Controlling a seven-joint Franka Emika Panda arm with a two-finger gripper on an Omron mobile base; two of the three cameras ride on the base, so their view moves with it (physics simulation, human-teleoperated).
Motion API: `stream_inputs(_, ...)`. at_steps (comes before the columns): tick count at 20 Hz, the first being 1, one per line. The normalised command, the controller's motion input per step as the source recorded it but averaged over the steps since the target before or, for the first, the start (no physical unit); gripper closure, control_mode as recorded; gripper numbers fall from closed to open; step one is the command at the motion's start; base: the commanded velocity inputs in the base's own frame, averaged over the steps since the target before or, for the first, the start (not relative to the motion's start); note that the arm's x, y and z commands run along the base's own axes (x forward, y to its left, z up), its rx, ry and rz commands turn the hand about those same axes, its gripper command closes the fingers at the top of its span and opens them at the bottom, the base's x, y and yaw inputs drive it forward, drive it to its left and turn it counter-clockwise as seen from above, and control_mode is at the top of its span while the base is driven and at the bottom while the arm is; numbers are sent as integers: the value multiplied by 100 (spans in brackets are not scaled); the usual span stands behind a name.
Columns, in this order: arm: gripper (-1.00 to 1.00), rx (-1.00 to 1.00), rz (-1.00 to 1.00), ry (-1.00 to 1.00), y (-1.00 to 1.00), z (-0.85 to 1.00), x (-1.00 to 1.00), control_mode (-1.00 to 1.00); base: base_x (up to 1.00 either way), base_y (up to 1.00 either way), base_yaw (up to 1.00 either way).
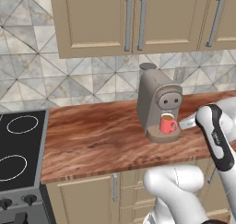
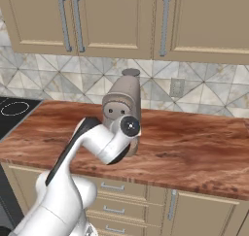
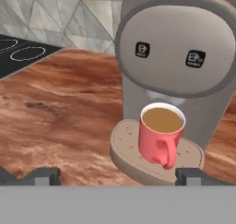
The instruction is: Pick up the brewed coffee from the coffee machine and place it next to the breakfast plate on the dining counter.
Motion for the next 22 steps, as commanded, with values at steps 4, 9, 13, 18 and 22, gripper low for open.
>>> stream_inputs(4,-100,7,3,0,-44,-28,29,-100,0,0,0)
stream_inputs(9,-100,1,8,-1,-19,-37,31,-100,0,0,0)
stream_inputs(13,-100,5,9,-8,0,-29,29,-100,0,0,0)
stream_inputs(18,-100,3,9,-9,0,-15,15,-100,0,0,0)
stream_inputs(22,-100,1,9,-6,0,-17,19,-100,0,0,0)
